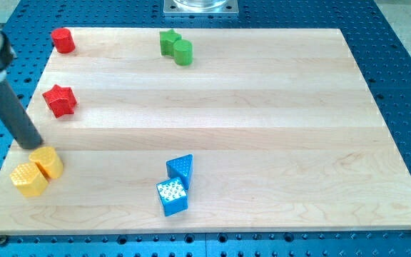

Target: Put the red star diagonally bottom right to the red circle

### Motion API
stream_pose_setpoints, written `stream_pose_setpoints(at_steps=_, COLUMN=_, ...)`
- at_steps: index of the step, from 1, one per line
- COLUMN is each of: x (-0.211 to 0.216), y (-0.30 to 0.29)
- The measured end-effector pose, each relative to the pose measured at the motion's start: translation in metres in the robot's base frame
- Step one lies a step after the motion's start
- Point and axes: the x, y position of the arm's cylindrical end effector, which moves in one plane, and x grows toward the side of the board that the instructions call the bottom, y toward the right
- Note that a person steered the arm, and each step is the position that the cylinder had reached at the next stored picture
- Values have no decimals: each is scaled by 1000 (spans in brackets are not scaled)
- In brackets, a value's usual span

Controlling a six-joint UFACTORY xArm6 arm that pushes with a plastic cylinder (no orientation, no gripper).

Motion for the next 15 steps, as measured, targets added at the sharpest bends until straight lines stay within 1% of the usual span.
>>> stream_pose_setpoints(at_steps=1, x=-19, y=-21)
stream_pose_setpoints(at_steps=2, x=-53, y=-9)
stream_pose_setpoints(at_steps=3, x=-55, y=16)
stream_pose_setpoints(at_steps=4, x=-38, y=20)
stream_pose_setpoints(at_steps=5, x=-64, y=42)
stream_pose_setpoints(at_steps=6, x=-81, y=63)
stream_pose_setpoints(at_steps=7, x=-60, y=66)
stream_pose_setpoints(at_steps=9, x=-64, y=112)
stream_pose_setpoints(at_steps=10, x=-78, y=97)
stream_pose_setpoints(at_steps=12, x=-104, y=45)
stream_pose_setpoints(at_steps=15, x=-103, y=34)
